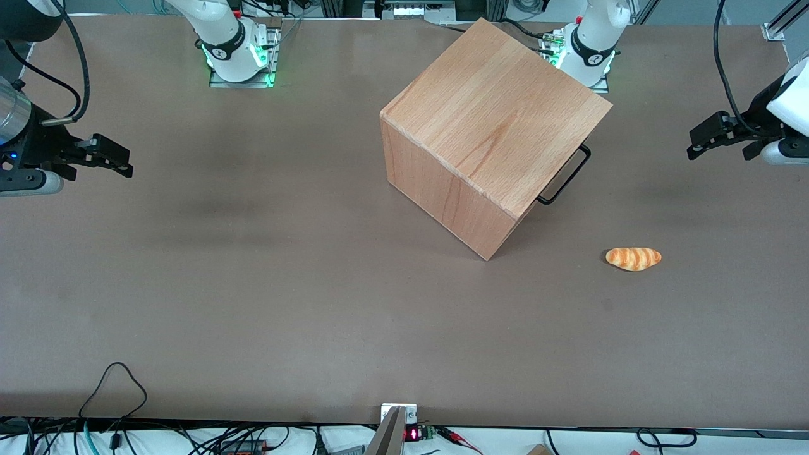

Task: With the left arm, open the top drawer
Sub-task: 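Move the left gripper toward the black bar handle of the drawer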

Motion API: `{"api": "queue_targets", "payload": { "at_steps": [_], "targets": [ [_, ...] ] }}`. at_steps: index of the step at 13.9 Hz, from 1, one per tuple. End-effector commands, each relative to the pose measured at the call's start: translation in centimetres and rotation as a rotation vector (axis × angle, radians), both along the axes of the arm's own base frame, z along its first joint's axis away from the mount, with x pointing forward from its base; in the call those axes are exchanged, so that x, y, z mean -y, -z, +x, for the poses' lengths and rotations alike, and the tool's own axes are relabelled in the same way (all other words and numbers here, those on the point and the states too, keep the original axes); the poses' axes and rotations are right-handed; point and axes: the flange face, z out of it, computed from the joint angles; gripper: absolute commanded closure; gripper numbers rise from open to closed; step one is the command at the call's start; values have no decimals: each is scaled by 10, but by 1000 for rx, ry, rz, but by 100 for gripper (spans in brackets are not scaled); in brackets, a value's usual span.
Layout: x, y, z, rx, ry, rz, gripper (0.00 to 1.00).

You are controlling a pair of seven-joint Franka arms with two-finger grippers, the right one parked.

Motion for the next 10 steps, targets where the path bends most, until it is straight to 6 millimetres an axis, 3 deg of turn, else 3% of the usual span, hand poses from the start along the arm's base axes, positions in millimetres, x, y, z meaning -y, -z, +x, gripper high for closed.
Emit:
{"api": "queue_targets", "payload": {
  "at_steps": [1, 10],
  "targets": [
    [-1, -3, -2, -25, 25, 19, 0],
    [-1, 0, -2, -31, 20, 8, 0]
  ]
}}
